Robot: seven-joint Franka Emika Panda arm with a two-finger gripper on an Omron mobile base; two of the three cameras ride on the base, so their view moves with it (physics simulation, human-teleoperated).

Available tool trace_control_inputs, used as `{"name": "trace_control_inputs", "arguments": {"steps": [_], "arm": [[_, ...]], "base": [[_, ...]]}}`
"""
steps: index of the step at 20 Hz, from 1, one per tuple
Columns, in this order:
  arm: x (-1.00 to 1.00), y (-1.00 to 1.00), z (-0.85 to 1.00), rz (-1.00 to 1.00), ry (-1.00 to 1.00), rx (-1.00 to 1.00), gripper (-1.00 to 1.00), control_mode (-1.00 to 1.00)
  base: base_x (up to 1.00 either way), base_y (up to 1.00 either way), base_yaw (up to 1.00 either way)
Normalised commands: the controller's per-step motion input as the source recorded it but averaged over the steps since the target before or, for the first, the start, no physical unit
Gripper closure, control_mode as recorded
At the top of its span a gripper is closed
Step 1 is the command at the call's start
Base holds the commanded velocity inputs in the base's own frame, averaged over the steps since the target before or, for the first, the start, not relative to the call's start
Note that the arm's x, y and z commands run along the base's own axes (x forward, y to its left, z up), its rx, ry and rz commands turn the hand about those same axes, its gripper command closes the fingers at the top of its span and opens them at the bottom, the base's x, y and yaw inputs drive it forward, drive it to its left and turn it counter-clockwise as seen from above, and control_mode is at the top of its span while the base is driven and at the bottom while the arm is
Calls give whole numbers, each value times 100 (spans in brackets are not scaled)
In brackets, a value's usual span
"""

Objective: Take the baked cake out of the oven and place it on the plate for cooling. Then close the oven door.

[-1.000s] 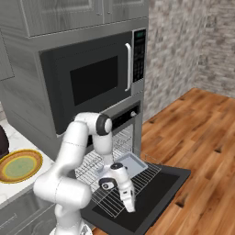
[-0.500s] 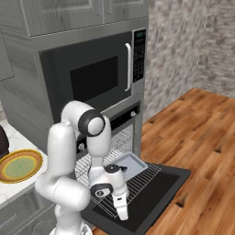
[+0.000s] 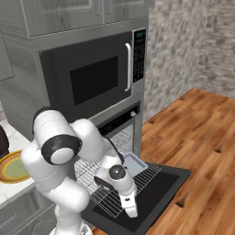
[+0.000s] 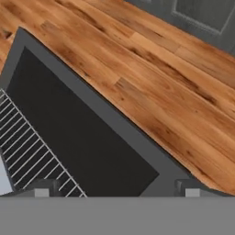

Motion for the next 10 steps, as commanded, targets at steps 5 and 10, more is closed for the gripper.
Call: {"name": "trace_control_inputs", "arguments": {"steps": [5, 10], "arm": [[22, 0, 100, 2, 16, 26, -100, -100], [32, 0, 100, 6, 29, 31, -100, -100]], "base": [[0, 0, 0], [0, 0, 0]]}}
